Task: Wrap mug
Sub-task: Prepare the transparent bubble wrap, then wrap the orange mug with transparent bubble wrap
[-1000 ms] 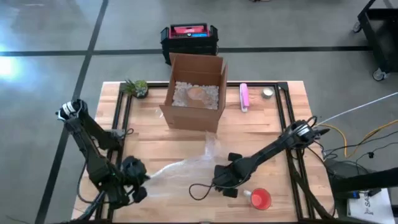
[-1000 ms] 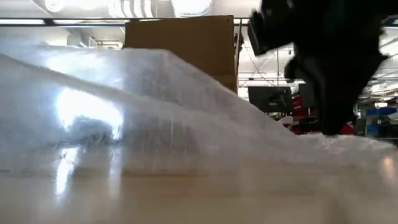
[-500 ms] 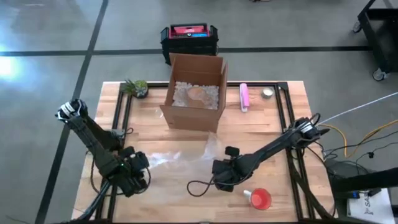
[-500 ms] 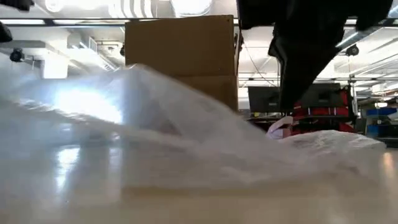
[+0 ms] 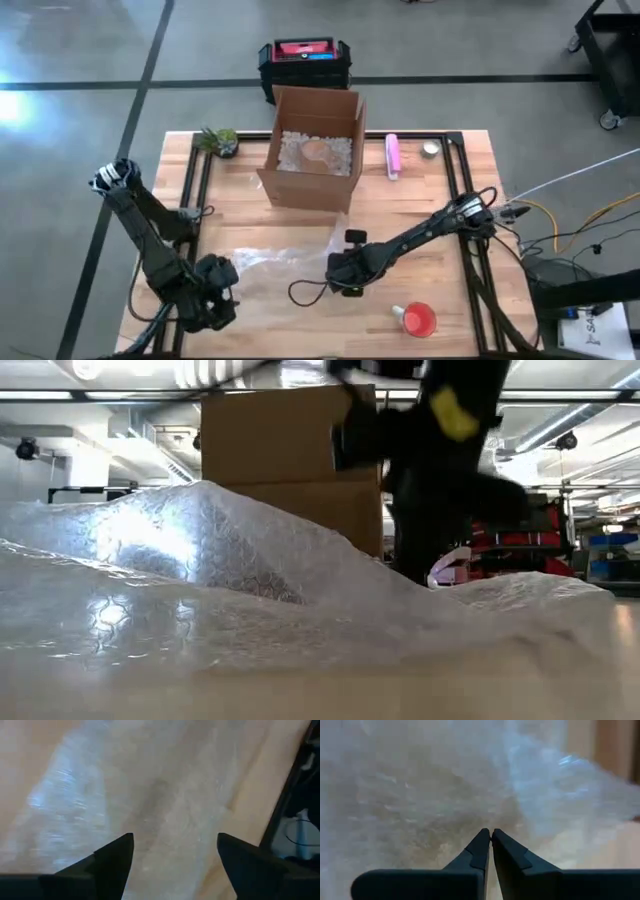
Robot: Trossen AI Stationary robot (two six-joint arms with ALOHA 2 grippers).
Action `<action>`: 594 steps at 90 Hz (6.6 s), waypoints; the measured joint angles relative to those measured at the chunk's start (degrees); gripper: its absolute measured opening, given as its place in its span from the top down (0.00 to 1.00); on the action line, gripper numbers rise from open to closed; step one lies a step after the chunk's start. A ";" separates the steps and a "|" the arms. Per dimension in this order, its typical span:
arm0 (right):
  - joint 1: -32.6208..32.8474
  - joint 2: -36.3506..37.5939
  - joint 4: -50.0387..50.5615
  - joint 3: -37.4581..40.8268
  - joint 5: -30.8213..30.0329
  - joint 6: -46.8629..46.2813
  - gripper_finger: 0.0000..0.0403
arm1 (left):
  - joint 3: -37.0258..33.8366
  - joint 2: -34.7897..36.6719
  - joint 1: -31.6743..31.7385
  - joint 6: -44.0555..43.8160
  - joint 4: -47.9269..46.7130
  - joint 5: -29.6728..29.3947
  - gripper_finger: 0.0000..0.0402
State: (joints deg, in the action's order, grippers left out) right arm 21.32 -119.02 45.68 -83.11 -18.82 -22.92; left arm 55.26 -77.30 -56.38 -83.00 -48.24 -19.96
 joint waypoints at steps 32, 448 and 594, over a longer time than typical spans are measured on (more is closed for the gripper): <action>4.11 1.34 12.19 0.11 7.93 -6.30 0.98 | -12.32 -3.84 1.08 -4.85 5.25 -0.16 0.46; 3.13 14.50 -16.21 22.99 12.64 -7.57 0.72 | -11.04 3.15 6.40 10.55 15.60 -14.36 0.73; -6.57 0.26 -45.82 -8.53 1.26 27.85 1.00 | -23.31 3.12 8.02 19.06 38.99 -15.15 0.81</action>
State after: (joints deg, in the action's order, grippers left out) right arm 14.75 -118.76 -0.14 -91.64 -17.56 4.92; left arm 31.95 -74.17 -48.36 -63.94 -9.25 -35.11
